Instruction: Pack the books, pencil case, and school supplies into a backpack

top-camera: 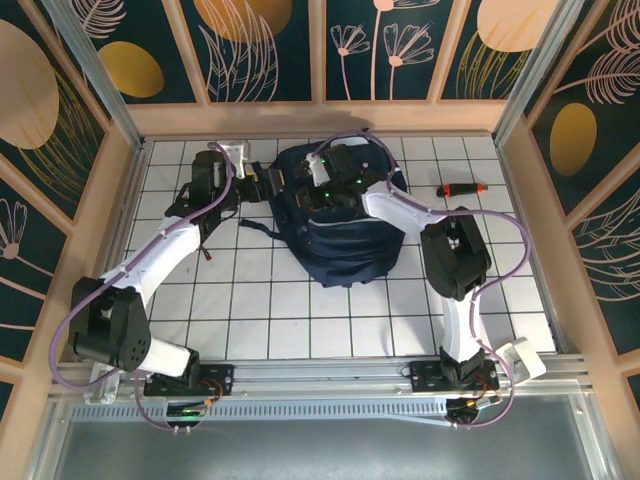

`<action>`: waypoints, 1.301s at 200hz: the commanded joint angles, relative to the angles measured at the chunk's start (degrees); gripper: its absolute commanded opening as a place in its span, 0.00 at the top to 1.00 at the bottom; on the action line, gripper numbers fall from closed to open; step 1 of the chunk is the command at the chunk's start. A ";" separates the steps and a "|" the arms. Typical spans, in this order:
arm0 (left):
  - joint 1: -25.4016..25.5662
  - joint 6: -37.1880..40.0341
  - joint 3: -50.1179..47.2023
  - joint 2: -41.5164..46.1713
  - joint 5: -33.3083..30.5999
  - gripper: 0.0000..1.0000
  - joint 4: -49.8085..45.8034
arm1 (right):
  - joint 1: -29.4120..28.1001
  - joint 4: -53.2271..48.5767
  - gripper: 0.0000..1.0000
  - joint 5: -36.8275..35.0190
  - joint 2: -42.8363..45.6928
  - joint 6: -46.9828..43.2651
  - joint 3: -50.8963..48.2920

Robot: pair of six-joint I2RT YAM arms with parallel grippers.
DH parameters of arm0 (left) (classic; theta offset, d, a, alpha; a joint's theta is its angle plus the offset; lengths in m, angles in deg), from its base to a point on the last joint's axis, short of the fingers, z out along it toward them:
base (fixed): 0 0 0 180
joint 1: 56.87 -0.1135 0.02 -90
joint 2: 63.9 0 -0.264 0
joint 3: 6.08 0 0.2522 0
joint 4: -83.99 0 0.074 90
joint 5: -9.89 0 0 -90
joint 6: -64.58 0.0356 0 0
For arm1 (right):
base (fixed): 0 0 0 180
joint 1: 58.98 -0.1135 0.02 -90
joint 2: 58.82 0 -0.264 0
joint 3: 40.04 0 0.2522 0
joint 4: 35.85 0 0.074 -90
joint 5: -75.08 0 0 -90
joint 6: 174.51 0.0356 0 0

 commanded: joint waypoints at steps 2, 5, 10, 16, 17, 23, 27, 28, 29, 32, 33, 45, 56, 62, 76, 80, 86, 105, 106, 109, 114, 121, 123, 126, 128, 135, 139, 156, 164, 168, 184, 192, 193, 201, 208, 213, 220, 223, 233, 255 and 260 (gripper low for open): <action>-0.20 -10.91 2.15 -2.63 5.53 0.27 -7.24 | 0.55 9.51 0.62 -0.04 9.43 -4.99 -3.52; -0.20 -11.42 2.36 -3.04 6.26 0.28 -8.12 | 0.59 9.62 0.60 -0.66 10.48 -4.95 -4.14; -0.17 -12.26 2.57 -3.63 7.80 0.29 -9.12 | 0.56 9.41 0.58 -2.03 11.94 -4.66 -5.23; -0.14 -13.35 2.77 -4.23 9.09 0.29 -10.44 | 0.37 8.59 0.55 -3.87 13.78 -3.83 -6.31; -0.17 -13.56 2.78 -4.27 9.20 0.29 -10.64 | 0.31 8.45 0.55 -4.10 14.06 -3.66 -6.46; -0.06 -14.98 2.79 -4.72 10.12 0.31 -11.81 | 0.12 7.44 0.55 -5.08 15.97 -3.04 -7.58; -0.03 -15.99 2.72 -4.98 10.88 0.33 -12.32 | -0.08 6.97 0.54 -5.66 17.37 -2.63 -8.30; 0.01 -16.11 2.71 -5.08 11.06 0.33 -12.41 | -0.14 6.85 0.54 -5.87 17.70 -2.54 -8.65; 0.04 -16.35 2.71 -5.17 11.24 0.33 -12.51 | -0.21 6.71 0.54 -6.11 18.04 -2.40 -8.95; 0.21 -17.04 2.71 -5.47 11.73 0.34 -12.85 | -0.43 6.34 0.54 -6.80 18.97 -1.96 -9.82; 0.27 -17.17 2.71 -5.55 11.84 0.34 -12.99 | -0.54 6.23 0.54 -7.10 19.42 -1.80 -10.07; 1.03 -18.08 3.57 -6.81 12.17 0.35 -15.80 | -1.41 4.67 0.53 -10.54 24.00 -0.58 -13.73; 1.74 -17.85 5.11 -8.06 10.12 0.35 -19.07 | -1.90 3.32 0.54 -13.57 28.07 0.10 -17.17; 2.08 -17.49 5.82 -8.73 9.36 0.35 -19.88 | -2.00 2.61 0.53 -15.29 29.89 0.51 -18.92; 3.02 -16.78 8.69 -11.11 7.55 0.36 -22.26 | -2.13 1.17 0.53 -17.20 34.22 1.52 -22.51; 3.46 -16.30 9.89 -12.06 7.39 0.36 -23.02 | -2.10 1.03 0.53 -17.39 35.34 1.81 -23.46; 4.19 -15.56 12.02 -13.54 6.89 0.36 -24.62 | -2.26 1.02 0.53 -17.57 36.76 2.37 -24.83; 7.15 -13.82 17.44 -18.40 4.14 0.37 -28.82 | -4.45 3.82 0.52 -18.67 41.32 2.40 -29.24; 7.30 -13.75 17.59 -18.47 4.05 0.37 -28.88 | -4.65 4.05 0.52 -18.79 41.58 2.35 -29.40; 7.61 -13.74 17.90 -18.99 3.78 0.37 -29.18 | -5.21 4.82 0.52 -19.09 42.10 2.27 -30.23; 7.91 -13.83 18.15 -19.63 3.13 0.39 -29.44 | -6.04 6.14 0.52 -19.76 43.29 2.36 -31.32; 7.91 -14.52 18.11 -20.50 2.12 0.41 -29.93 | -7.05 7.65 0.52 -21.24 44.81 2.55 -32.49; 7.96 -14.75 18.03 -20.76 1.78 0.41 -30.07 | -7.30 8.15 0.52 -21.52 45.18 2.63 -32.73; 7.97 -14.86 18.00 -20.97 1.27 0.41 -30.35 | -7.54 8.59 0.52 -21.82 45.72 2.59 -33.19; 7.97 -14.90 18.00 -21.23 0.65 0.41 -30.64 | -7.68 9.02 0.52 -21.88 46.00 2.58 -33.37; 7.97 -15.18 18.25 -21.79 -1.32 0.41 -31.51 | -8.00 10.08 0.52 -22.38 47.03 2.83 -34.05; 7.92 -15.53 18.26 -21.95 -1.94 0.41 -31.62 | -8.08 10.46 0.52 -22.76 47.46 2.99 -34.31; 8.05 -17.41 17.51 -21.95 -3.84 0.40 -30.71 | -8.22 10.70 0.52 -23.99 48.56 2.81 -34.49; 8.06 -17.84 17.23 -22.18 -3.50 0.40 -29.70 | -8.20 10.30 0.52 -24.59 48.78 2.63 -34.23; 8.06 -17.95 17.12 -22.37 -3.18 0.40 -29.30 | -8.20 10.07 0.52 -24.95 48.85 2.52 -34.14; 8.17 -17.84 17.08 -23.72 -0.69 0.42 -27.11 | -8.18 9.58 0.52 -25.83 49.07 2.29 -34.11; 8.27 -18.13 16.73 -24.13 1.57 0.46 -24.87 | -8.20 9.78 0.52 -26.03 49.14 2.10 -34.38; 8.30 -18.19 16.71 -24.19 1.75 0.46 -24.62 | -8.20 9.84 0.52 -26.03 49.14 2.07 -34.39; 8.40 -19.05 16.44 -24.46 2.75 0.46 -23.14 | -8.20 10.15 0.52 -26.10 49.21 2.12 -34.67; 8.49 -19.52 16.18 -24.56 3.19 0.48 -21.80 | -8.20 10.37 0.52 -26.08 49.06 2.11 -34.91; 8.55 -19.71 15.99 -24.69 3.48 0.51 -21.02 | -8.22 10.52 0.52 -25.91 48.94 2.14 -34.94; 8.58 -20.08 15.72 -24.72 3.84 0.54 -20.33 | -8.20 10.60 0.52 -25.73 48.79 2.30 -34.96; 8.58 -20.14 15.57 -24.65 3.98 0.56 -19.99 | -8.24 10.59 0.52 -25.65 48.69 2.39 -34.88; 8.58 -20.49 15.07 -24.44 3.89 0.57 -19.42 | -8.28 10.64 0.52 -25.32 48.28 2.62 -34.92; 8.58 -20.87 14.07 -24.09 5.04 0.61 -18.16 | -8.29 11.21 0.52 -24.98 47.82 3.02 -35.26; 8.67 -20.94 14.04 -24.23 5.46 0.65 -18.07 | -8.28 11.31 0.52 -24.98 47.81 3.19 -35.38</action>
